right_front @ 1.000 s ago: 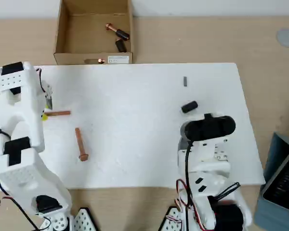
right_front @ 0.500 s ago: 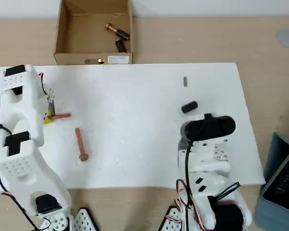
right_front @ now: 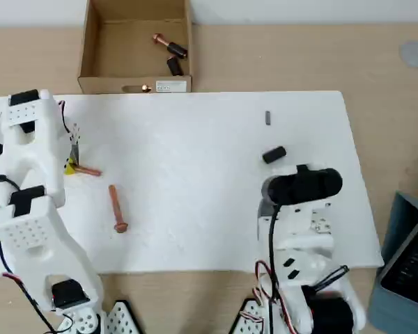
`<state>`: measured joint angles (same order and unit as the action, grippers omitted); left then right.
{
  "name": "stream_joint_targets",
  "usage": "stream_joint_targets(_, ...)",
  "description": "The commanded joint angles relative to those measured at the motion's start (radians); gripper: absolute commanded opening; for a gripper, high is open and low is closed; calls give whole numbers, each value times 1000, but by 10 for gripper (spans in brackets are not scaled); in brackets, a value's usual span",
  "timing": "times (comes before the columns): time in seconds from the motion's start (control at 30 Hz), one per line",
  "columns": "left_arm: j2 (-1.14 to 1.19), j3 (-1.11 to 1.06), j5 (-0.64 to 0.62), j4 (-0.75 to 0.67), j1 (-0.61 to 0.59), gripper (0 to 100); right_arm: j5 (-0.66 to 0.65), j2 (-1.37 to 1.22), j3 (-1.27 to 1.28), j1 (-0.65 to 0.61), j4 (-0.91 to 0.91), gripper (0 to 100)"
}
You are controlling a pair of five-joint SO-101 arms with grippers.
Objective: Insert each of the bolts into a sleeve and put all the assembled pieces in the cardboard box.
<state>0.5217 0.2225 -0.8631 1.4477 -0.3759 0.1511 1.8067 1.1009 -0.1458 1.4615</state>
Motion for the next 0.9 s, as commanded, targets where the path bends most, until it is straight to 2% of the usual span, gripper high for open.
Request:
stream_joint_targets(0.0, -7, 198, 38, 135, -35, 2, 3, 36, -74, -10, -20, 9)
stream_joint_targets(0.17, -8, 479, 135, 308, -34, 2, 3, 33, -101, -10, -15, 9)
stream_joint_targets(0.33, -142, 562, 236, 308, -17, 2, 3, 36, -108, -10, 49, 9)
stream_joint_targets(0.57, -499, 350, 324, 307, 150, 2, 3, 36, -133, -4, 55, 9)
stream_joint_targets(0.87, -937, -2, 324, 302, 344, 2, 3, 36, -127, -4, 51, 9)
